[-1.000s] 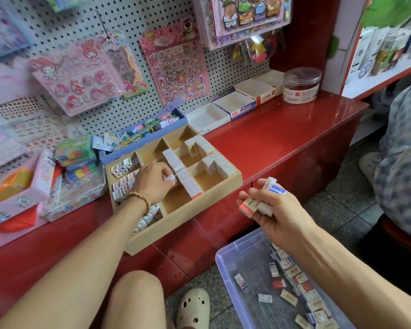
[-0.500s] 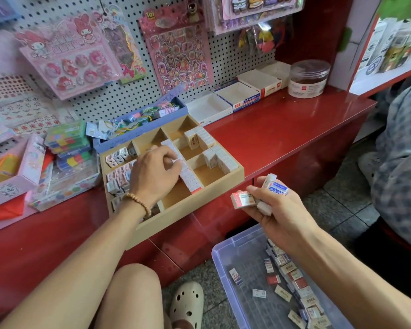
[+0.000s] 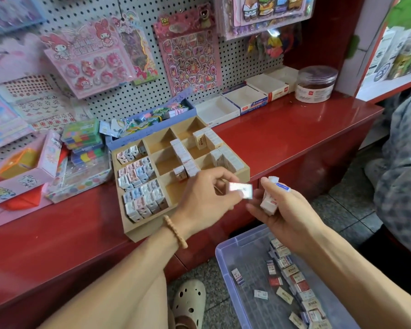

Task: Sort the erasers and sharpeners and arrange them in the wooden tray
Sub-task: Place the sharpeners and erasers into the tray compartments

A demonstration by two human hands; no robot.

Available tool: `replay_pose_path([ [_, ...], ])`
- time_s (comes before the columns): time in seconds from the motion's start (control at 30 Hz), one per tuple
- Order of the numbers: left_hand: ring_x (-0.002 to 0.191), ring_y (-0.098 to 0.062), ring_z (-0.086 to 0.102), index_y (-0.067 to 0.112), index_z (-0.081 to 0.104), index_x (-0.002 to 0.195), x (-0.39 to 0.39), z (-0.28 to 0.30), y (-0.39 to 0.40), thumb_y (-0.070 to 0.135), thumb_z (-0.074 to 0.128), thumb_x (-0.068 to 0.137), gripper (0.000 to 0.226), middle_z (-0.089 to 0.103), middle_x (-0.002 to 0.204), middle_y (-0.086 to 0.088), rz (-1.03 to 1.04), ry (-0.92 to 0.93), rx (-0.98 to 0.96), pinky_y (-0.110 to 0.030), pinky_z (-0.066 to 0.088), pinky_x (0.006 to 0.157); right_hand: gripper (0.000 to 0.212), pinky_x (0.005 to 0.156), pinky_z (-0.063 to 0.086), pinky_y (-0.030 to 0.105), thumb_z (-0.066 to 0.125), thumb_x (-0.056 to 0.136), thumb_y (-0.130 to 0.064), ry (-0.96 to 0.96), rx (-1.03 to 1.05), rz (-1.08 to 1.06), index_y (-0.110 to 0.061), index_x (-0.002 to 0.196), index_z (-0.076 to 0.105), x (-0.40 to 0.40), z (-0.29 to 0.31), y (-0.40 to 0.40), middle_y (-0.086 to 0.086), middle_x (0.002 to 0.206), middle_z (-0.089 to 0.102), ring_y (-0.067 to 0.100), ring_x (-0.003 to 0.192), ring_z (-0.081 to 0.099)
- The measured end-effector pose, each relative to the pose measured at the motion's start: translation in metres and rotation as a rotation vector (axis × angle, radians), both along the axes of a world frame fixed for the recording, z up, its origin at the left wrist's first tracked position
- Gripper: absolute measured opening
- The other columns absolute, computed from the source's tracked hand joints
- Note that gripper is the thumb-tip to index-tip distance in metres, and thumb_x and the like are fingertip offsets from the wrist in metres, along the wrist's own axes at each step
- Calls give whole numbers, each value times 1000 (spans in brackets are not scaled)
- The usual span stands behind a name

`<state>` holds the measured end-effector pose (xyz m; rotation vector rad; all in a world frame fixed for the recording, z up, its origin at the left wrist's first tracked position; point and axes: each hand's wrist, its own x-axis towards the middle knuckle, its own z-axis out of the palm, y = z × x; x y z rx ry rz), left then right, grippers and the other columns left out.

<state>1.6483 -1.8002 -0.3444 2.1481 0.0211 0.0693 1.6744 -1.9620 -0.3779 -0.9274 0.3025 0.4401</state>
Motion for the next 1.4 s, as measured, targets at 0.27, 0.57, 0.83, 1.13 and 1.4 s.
replay_pose_path([
  [0.27,62,-15,71,25,68,88,15,13,82,11,75,83,16,72,76,-8,236,0,131,-44,58,72,23,56,43,29,48,75,-15,87,146,98,-9,97,54,0,2,-1,10,79,53,20,61,53],
  [0.57,78,-22,64,29,68,100,36,5,124,19,75,84,20,67,82,-8,159,102,555,-32,52,72,27,61,57,27,53,94,5,-132,13,248,-4,119,59,-2,-2,-7,10,88,66,17,76,67],
  [0.83,81,-14,61,29,62,90,55,-15,107,28,77,81,16,62,86,10,180,0,722,-35,55,75,32,53,51,23,58,92,9,-179,-56,250,-5,121,60,1,-7,-5,6,82,68,11,67,64],
  [1.13,87,-17,60,27,58,93,57,-28,104,35,72,84,19,55,87,11,195,-67,874,-28,40,65,28,53,51,21,65,88,4,-233,-133,268,-8,113,61,3,-11,1,5,84,71,13,72,66],
  [1.4,69,-6,64,24,69,83,35,2,56,30,72,86,8,65,74,12,82,-127,231,-24,50,64,28,57,54,23,70,87,-1,-350,-253,290,-9,113,62,3,-9,6,4,85,72,13,76,69],
])
